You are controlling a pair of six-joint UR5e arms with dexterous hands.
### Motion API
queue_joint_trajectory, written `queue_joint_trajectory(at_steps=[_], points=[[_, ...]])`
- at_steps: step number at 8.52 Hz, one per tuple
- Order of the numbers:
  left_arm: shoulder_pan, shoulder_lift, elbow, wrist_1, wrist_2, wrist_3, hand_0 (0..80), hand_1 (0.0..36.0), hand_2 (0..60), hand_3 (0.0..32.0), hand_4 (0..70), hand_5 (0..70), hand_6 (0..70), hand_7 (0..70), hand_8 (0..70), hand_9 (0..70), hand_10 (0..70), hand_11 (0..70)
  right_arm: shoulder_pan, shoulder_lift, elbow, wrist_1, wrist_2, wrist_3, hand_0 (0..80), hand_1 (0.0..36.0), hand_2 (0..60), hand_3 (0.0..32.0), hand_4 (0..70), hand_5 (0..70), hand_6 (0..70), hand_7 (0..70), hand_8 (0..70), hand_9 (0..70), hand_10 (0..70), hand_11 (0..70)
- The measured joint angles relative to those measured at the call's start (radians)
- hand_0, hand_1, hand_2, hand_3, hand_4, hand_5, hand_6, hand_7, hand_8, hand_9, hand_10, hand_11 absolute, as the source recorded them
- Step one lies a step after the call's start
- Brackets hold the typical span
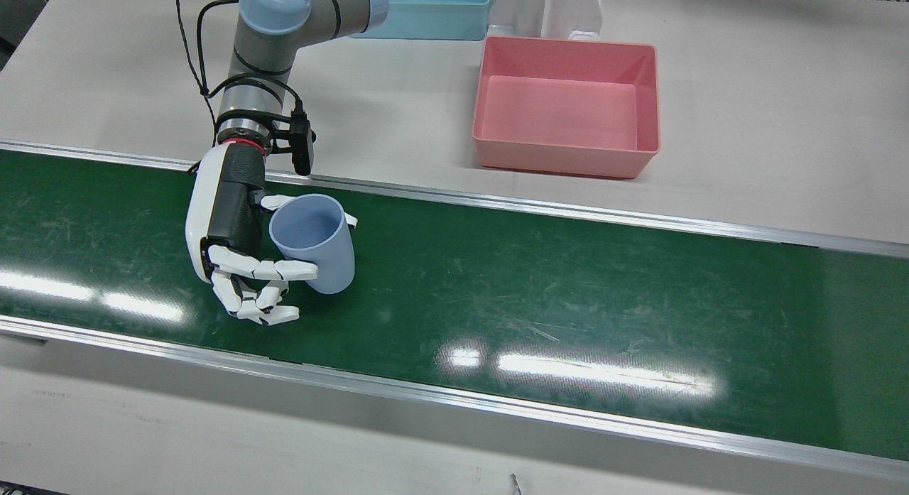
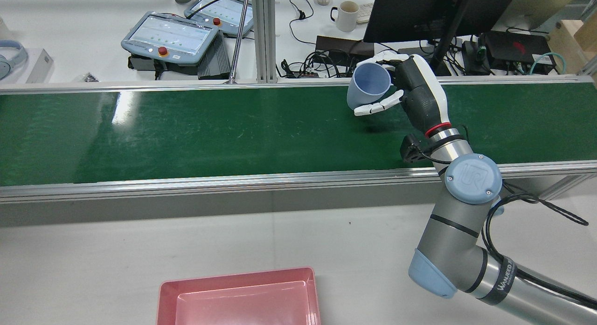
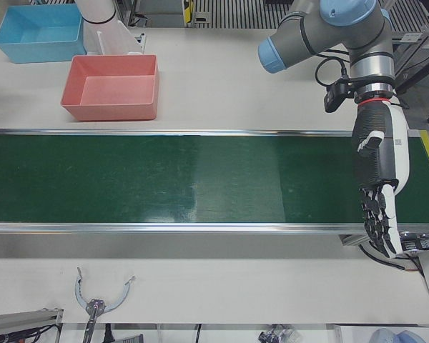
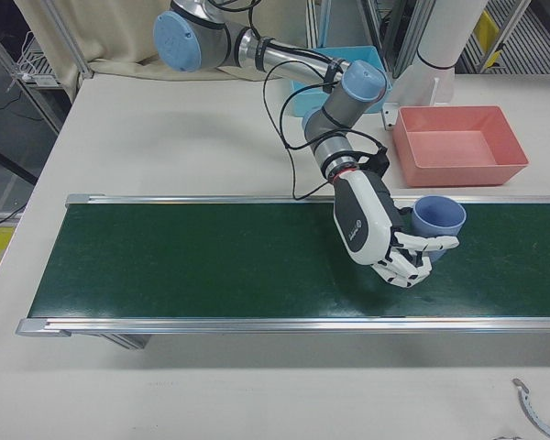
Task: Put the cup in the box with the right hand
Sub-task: 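Close the right hand fingers around the light blue cup, then lift the cup off the belt and carry it toward the pink tray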
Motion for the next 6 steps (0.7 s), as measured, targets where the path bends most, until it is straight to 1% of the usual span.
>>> queue_joint_trajectory(at_steps=[2,6], points=[[0.000,0.000,-0.001,0.000,0.000,0.000,0.0,0.0,0.0,0.0,0.0,0.0,0.0,0.0,0.0,0.0,0.0,0.0,-0.030,0.006,0.044,-0.004,-0.002,-0.009,75.5,36.0,60.0,0.0,70.0,18.9,35.1,70.0,53.6,70.0,26.0,40.1],[0.000,0.000,-0.001,0.000,0.000,0.000,0.0,0.0,0.0,0.0,0.0,0.0,0.0,0.0,0.0,0.0,0.0,0.0,-0.163,0.003,0.222,-0.014,-0.005,-0.134,75.5,36.0,60.0,0.0,70.0,19.0,36.0,70.0,53.6,70.0,27.5,42.2]])
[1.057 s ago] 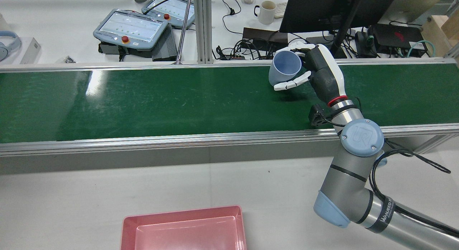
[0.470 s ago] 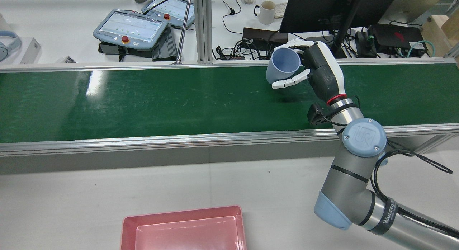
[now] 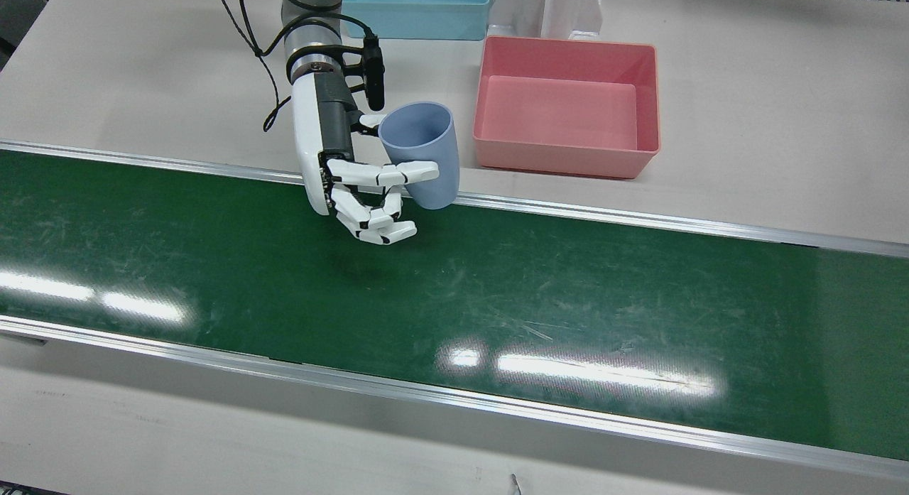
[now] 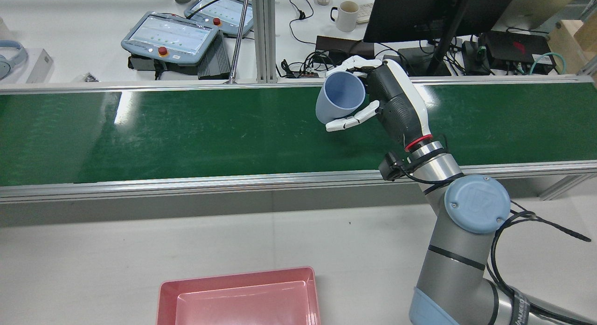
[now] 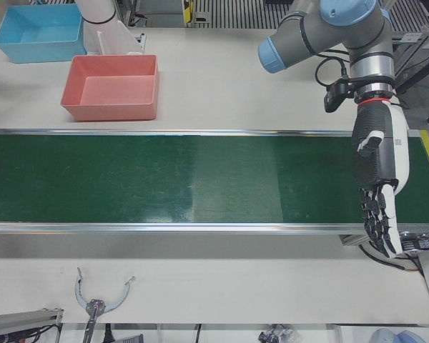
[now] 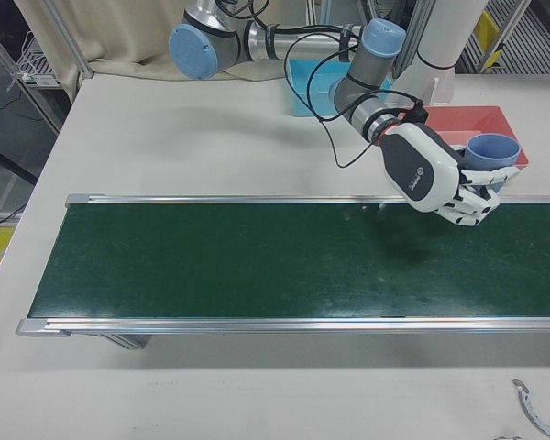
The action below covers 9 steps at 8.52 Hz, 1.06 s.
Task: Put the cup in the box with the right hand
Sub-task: 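Lift the cup off the belt and carry it toward the pink tray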
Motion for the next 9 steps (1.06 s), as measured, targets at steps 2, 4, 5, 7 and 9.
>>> queue_joint_trajectory(at_steps=[2,4,5,7,9], points=[[0.000,0.000,0.000,0.000,0.000,0.000,0.0,0.0,0.0,0.0,0.0,0.0,0.0,0.0,0.0,0.0,0.0,0.0,-0.087,-0.006,0.091,-0.049,0.000,-0.034,75.1,36.0,60.0,0.0,70.0,19.3,35.0,70.0,53.3,69.8,27.8,42.6],[0.000,0.000,0.000,0.000,0.000,0.000,0.0,0.0,0.0,0.0,0.0,0.0,0.0,0.0,0.0,0.0,0.0,0.0,-0.169,-0.018,0.161,-0.067,0.001,-0.093,75.1,36.0,60.0,0.0,70.0,19.4,35.0,70.0,53.4,70.0,28.1,43.0],[0.000,0.000,0.000,0.000,0.000,0.000,0.0,0.0,0.0,0.0,0.0,0.0,0.0,0.0,0.0,0.0,0.0,0.0,-0.208,-0.023,0.185,-0.070,0.002,-0.123,74.4,36.0,60.0,0.0,70.0,19.4,34.8,70.0,53.7,70.0,28.9,43.9],[0.000,0.000,0.001,0.000,0.000,0.000,0.0,0.0,0.0,0.0,0.0,0.0,0.0,0.0,0.0,0.0,0.0,0.0,-0.282,-0.025,0.204,-0.071,0.004,-0.171,73.8,36.0,60.0,0.0,70.0,19.4,33.1,70.0,53.2,69.5,28.9,43.9],[0.000,0.000,0.000,0.000,0.000,0.001,0.0,0.0,0.0,0.0,0.0,0.0,0.0,0.0,0.0,0.0,0.0,0.0,-0.341,-0.035,0.224,-0.072,0.006,-0.212,73.4,36.0,60.0,0.0,68.9,19.5,31.5,70.0,52.7,68.9,29.2,44.3]])
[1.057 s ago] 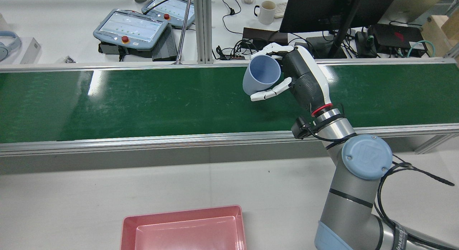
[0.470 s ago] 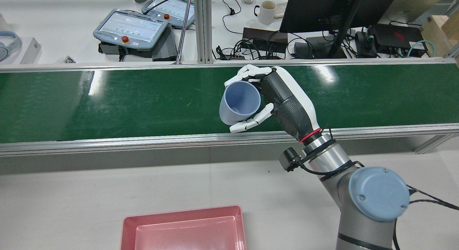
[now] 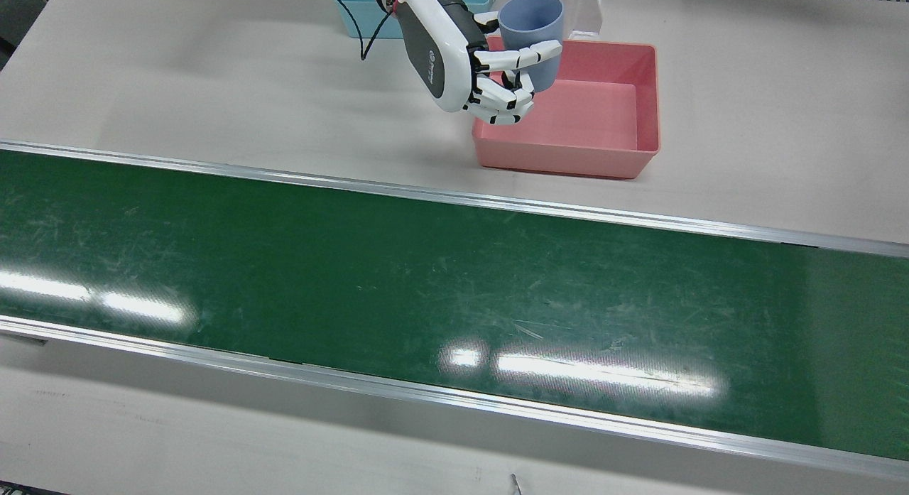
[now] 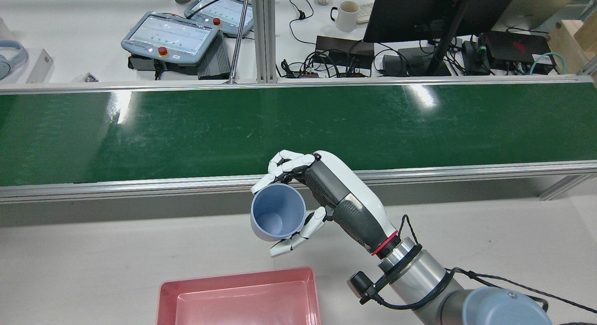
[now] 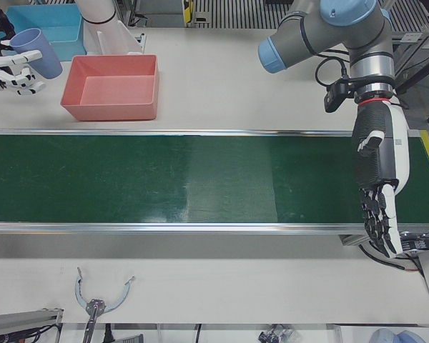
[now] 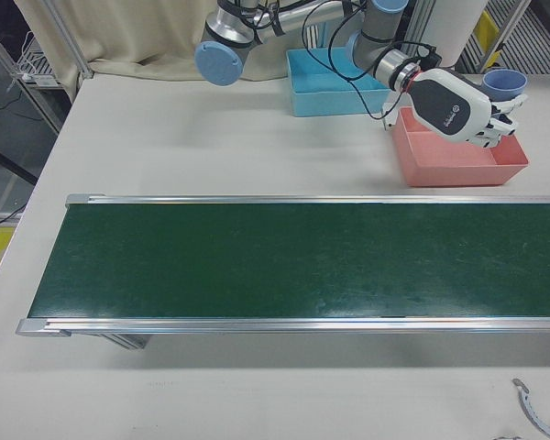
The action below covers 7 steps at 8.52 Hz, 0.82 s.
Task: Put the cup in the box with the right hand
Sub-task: 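Lift the cup off the belt and carry it toward the pink tray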
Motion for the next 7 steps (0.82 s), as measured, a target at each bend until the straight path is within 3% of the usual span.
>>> queue_joint_trajectory(at_steps=[1,2,3,4,6,7], points=[[0.000,0.000,0.000,0.000,0.000,0.000,0.0,0.0,0.0,0.0,0.0,0.0,0.0,0.0,0.0,0.0,0.0,0.0,-0.030,-0.018,0.026,-0.001,0.015,-0.033,73.2,36.0,60.0,0.0,61.3,19.9,30.2,70.0,52.4,68.6,29.9,45.3],[0.000,0.000,0.001,0.000,0.000,-0.001,0.0,0.0,0.0,0.0,0.0,0.0,0.0,0.0,0.0,0.0,0.0,0.0,-0.065,-0.046,0.056,0.001,0.049,-0.074,72.6,36.0,60.0,0.0,63.3,19.9,30.2,70.0,53.0,69.2,30.4,45.9],[0.000,0.000,0.001,0.000,0.000,0.000,0.0,0.0,0.0,0.0,0.0,0.0,0.0,0.0,0.0,0.0,0.0,0.0,-0.099,-0.066,0.071,0.005,0.078,-0.103,71.8,36.0,60.0,0.0,70.0,19.7,30.8,70.0,53.9,69.9,31.4,47.1],[0.000,0.000,0.001,0.000,0.000,0.000,0.0,0.0,0.0,0.0,0.0,0.0,0.0,0.0,0.0,0.0,0.0,0.0,-0.122,-0.075,0.067,0.010,0.095,-0.118,72.4,36.0,60.0,0.0,69.5,19.8,31.1,70.0,53.2,69.4,31.8,47.6],[0.000,0.000,0.001,0.000,0.001,-0.001,0.0,0.0,0.0,0.0,0.0,0.0,0.0,0.0,0.0,0.0,0.0,0.0,-0.142,-0.080,0.018,0.017,0.102,-0.122,73.0,36.0,60.0,0.0,58.6,20.3,29.7,70.0,51.5,67.5,32.7,49.0],[0.000,0.000,0.001,0.000,0.001,-0.001,0.0,0.0,0.0,0.0,0.0,0.0,0.0,0.0,0.0,0.0,0.0,0.0,-0.151,-0.075,-0.029,0.038,0.103,-0.124,72.8,36.0,60.0,0.0,58.2,20.3,29.6,70.0,51.6,67.5,32.9,49.3]])
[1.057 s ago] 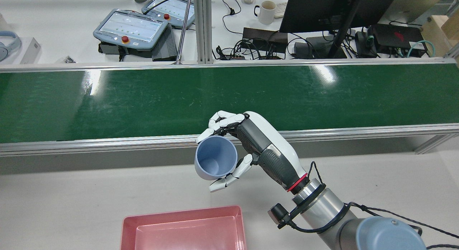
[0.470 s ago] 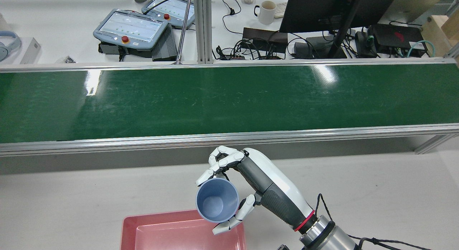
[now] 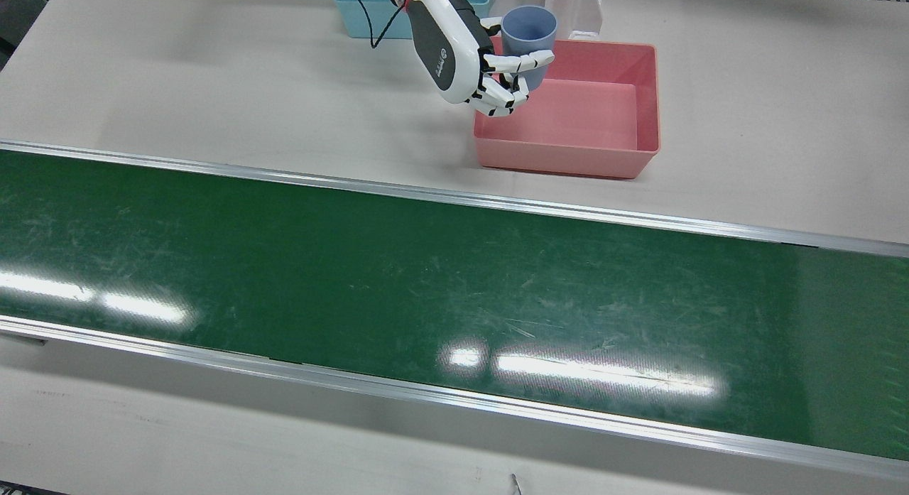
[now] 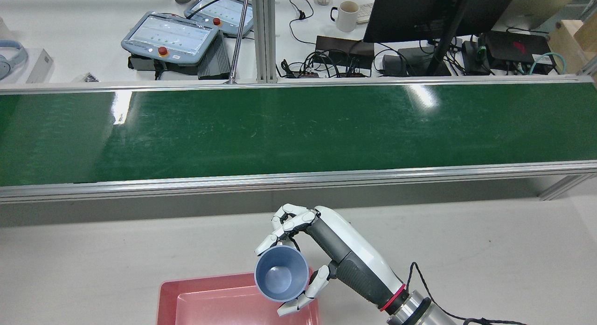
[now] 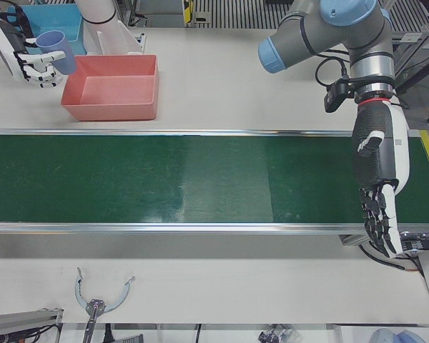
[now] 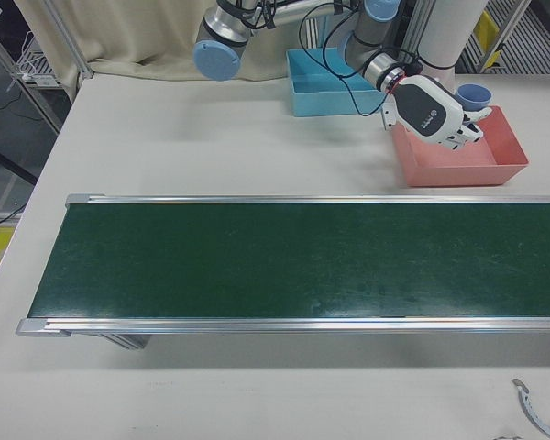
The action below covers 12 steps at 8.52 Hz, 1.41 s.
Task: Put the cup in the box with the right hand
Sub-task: 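Lift the cup off the belt and carry it toward the pink tray, then lower the cup into the pink tray and open the right hand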
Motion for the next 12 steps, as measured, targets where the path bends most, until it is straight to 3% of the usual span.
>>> queue_joint_trajectory(at_steps=[2,3,4,5,6,7,8,9,10,11,12], points=[[0.000,0.000,0.000,0.000,-0.001,0.000,0.0,0.0,0.0,0.0,0.0,0.0,0.0,0.0,0.0,0.0,0.0,0.0,-0.015,0.025,-0.094,0.052,-0.004,-0.006,72.4,36.0,60.0,0.0,64.3,19.8,30.1,70.0,51.4,66.9,31.4,47.2],[0.000,0.000,0.000,0.000,-0.001,0.000,0.0,0.0,0.0,0.0,0.0,0.0,0.0,0.0,0.0,0.0,0.0,0.0,-0.020,0.032,-0.113,0.059,-0.008,-0.007,76.4,36.0,60.0,0.0,41.1,19.9,25.1,70.0,46.6,60.0,25.3,39.8],[-0.001,0.000,0.000,0.000,-0.001,0.000,0.0,0.0,0.0,0.0,0.0,0.0,0.0,0.0,0.0,0.0,0.0,0.0,-0.022,0.035,-0.121,0.060,-0.011,-0.007,80.0,36.0,53.0,29.0,1.6,20.3,13.0,56.1,35.5,42.7,16.8,28.6],[0.000,0.000,0.000,0.000,-0.001,0.000,0.0,0.0,0.0,0.0,0.0,0.0,0.0,0.0,0.0,0.0,0.0,0.0,-0.025,0.037,-0.126,0.059,-0.014,-0.007,80.0,36.0,15.5,32.0,3.2,19.7,10.8,47.6,32.2,37.8,15.6,26.8],[0.000,0.000,0.000,0.000,-0.001,0.000,0.0,0.0,0.0,0.0,0.0,0.0,0.0,0.0,0.0,0.0,0.0,0.0,-0.024,0.038,-0.129,0.059,-0.026,-0.006,80.0,36.0,14.2,31.2,10.1,17.2,9.8,45.1,31.3,36.7,15.2,25.4],[0.000,0.000,-0.001,0.000,-0.001,0.000,0.0,0.0,0.0,0.0,0.0,0.0,0.0,0.0,0.0,0.0,0.0,0.0,-0.021,0.039,-0.132,0.059,-0.040,-0.004,74.4,28.4,1.3,32.0,15.2,13.2,8.9,46.9,30.4,36.8,13.2,21.2],[0.000,0.000,-0.001,0.000,-0.001,0.000,0.0,0.0,0.0,0.0,0.0,0.0,0.0,0.0,0.0,0.0,0.0,0.0,-0.016,0.039,-0.133,0.059,-0.052,-0.002,59.0,19.4,0.0,32.0,13.9,10.6,7.6,46.3,29.4,35.9,11.6,18.1],[0.000,0.000,-0.001,0.000,-0.001,0.000,0.0,0.0,0.0,0.0,0.0,0.0,0.0,0.0,0.0,0.0,0.0,0.0,-0.013,0.039,-0.131,0.059,-0.056,-0.002,55.8,16.9,0.0,32.0,12.0,9.8,7.1,46.0,29.1,35.6,10.7,16.5],[0.000,0.000,-0.001,0.000,-0.001,0.000,0.0,0.0,0.0,0.0,0.0,0.0,0.0,0.0,0.0,0.0,0.0,0.0,-0.008,0.039,-0.124,0.058,-0.058,-0.001,64.8,22.4,0.0,25.8,26.7,11.4,11.2,59.2,33.5,41.4,11.9,18.5],[0.000,0.000,-0.001,0.000,-0.001,0.000,0.0,0.0,0.0,0.0,0.0,0.0,0.0,0.0,0.0,0.0,0.0,0.0,-0.005,0.039,-0.112,0.058,-0.058,-0.001,78.1,25.8,0.4,1.0,47.2,12.7,18.1,70.0,40.8,51.1,13.9,21.3],[0.000,0.000,-0.001,0.000,-0.001,0.000,0.0,0.0,0.0,0.0,0.0,0.0,0.0,0.0,0.0,0.0,0.0,0.0,-0.003,0.038,-0.100,0.057,-0.058,-0.001,80.0,27.9,2.5,0.0,51.9,13.5,20.6,70.0,42.9,54.8,16.0,24.5]])
